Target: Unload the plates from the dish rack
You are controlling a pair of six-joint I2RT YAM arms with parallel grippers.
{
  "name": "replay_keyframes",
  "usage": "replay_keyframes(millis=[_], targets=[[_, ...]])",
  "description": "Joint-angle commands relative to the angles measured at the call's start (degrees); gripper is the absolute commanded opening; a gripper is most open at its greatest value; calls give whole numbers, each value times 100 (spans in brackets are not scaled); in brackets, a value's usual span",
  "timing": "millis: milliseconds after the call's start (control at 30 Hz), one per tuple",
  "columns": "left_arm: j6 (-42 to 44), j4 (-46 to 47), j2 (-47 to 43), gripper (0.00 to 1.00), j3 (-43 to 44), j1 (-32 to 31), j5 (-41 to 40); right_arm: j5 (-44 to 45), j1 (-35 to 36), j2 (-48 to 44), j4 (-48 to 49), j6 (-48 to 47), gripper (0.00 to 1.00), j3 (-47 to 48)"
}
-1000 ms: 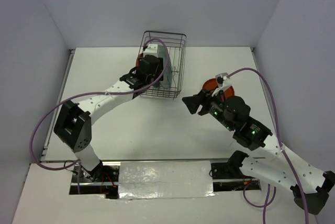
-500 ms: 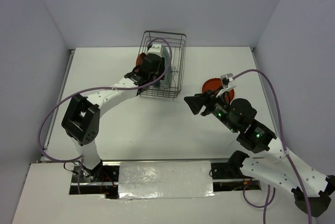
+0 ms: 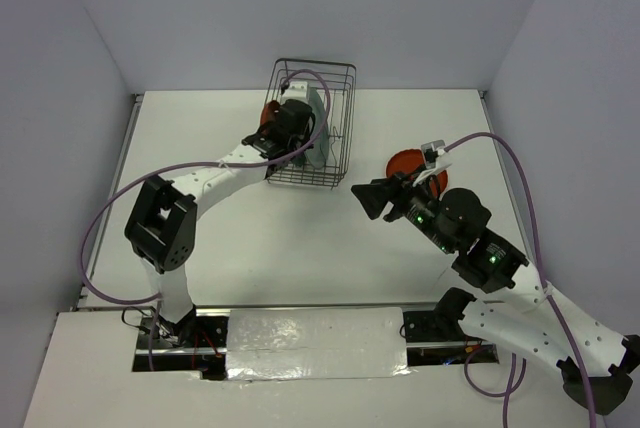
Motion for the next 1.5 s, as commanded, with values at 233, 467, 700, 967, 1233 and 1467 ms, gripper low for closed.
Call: replay_keyframes(millis=[233, 467, 700, 967, 1233, 1467], targets=[[-61, -159, 204, 0, 623, 3, -51, -58, 12, -118, 286, -96, 66, -41], [-17, -537, -7, 0, 799, -103, -587, -85, 21, -118, 303, -105, 66, -50], [53, -599, -130, 0, 930, -138, -701, -67, 21, -153, 295, -122, 66, -50], [255, -871, 81, 0, 1466, -261, -913, -93, 21, -144, 312, -113, 66, -76], [255, -1003, 20, 0, 1677, -252, -833, -120, 21, -135, 303, -96, 66, -50], [203, -1205, -121, 0, 1941, -278, -781, -120, 4, -232, 268, -105, 66, -41]])
